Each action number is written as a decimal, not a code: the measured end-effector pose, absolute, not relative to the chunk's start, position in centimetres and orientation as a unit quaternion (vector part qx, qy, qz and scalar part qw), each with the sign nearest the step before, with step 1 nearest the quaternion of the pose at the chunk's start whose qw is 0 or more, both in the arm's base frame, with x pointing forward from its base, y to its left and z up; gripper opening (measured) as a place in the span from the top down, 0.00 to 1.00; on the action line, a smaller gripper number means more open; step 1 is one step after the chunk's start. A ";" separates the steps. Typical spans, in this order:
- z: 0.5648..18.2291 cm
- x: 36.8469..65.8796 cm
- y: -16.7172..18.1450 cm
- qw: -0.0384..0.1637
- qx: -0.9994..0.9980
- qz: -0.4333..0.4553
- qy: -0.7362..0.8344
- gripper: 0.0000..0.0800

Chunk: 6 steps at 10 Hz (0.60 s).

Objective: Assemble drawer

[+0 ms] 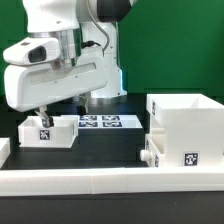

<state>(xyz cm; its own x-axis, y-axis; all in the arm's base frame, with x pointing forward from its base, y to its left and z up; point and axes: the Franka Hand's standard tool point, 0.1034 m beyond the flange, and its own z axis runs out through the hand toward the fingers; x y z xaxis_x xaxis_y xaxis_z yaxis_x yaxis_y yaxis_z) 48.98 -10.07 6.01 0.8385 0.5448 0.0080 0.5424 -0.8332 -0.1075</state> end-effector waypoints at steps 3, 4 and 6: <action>5.8 49.0 -9.7 0.053 -0.977 0.017 -0.204 0.19; 5.8 49.0 -9.6 0.053 -0.981 0.018 -0.184 0.19; 5.7 48.9 -9.5 0.052 -0.993 0.017 -0.107 0.19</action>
Offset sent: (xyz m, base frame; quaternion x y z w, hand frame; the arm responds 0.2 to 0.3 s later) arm 0.0000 0.0000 0.0000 0.0000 0.0000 0.1296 0.9916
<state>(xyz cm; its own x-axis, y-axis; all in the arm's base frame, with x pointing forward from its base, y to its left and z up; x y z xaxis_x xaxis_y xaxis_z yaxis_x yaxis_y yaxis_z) 48.93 -9.47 5.75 0.9767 0.2135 -0.0229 0.2099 -0.9718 -0.1072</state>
